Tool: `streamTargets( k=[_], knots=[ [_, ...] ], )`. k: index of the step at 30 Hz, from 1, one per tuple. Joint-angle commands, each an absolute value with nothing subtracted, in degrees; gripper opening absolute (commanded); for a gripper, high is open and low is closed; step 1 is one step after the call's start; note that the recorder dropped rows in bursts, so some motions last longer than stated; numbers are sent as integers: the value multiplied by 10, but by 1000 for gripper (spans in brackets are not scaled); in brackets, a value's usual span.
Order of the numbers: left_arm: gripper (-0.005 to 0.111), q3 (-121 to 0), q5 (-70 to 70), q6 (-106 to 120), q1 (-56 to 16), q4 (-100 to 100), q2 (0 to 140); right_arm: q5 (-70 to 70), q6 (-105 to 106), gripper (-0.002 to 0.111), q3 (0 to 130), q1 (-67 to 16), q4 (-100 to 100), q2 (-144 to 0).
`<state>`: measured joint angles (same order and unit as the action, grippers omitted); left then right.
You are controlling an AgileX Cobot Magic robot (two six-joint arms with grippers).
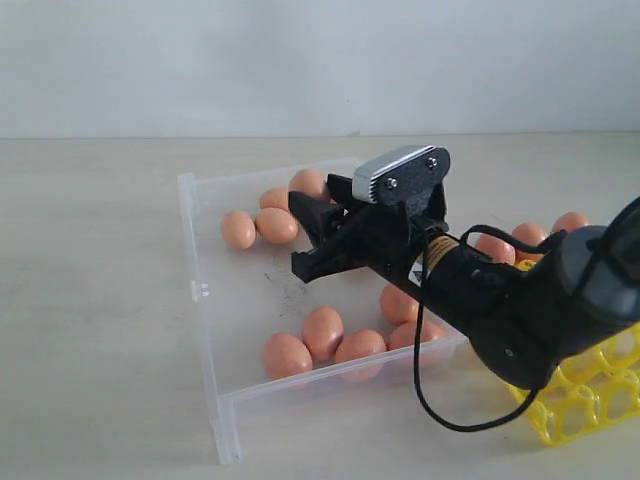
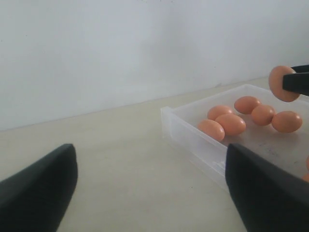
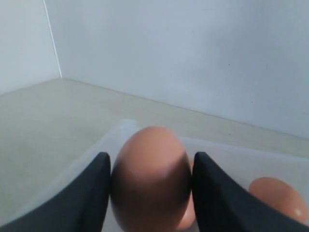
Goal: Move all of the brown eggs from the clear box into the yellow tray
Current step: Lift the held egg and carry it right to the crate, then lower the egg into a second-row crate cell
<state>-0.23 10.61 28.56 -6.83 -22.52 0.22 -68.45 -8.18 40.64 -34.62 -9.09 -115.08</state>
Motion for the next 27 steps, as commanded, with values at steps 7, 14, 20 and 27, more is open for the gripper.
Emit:
streamTargets(
  k=[7,14,20,27],
  knots=[
    [78,0,102,281,-72,-229,0,-700,-45,0,267,-343,5,-1048],
    [78,0,102,281,-72,-229,0,-700,-52,0,138,-343,104,-954],
    [78,0,102,281,-72,-229,0,-700,-72,0,86,-343,91,-939],
    [78,0,102,281,-72,-229,0,-700,-53,0,81,-343,139,-941]
  ],
)
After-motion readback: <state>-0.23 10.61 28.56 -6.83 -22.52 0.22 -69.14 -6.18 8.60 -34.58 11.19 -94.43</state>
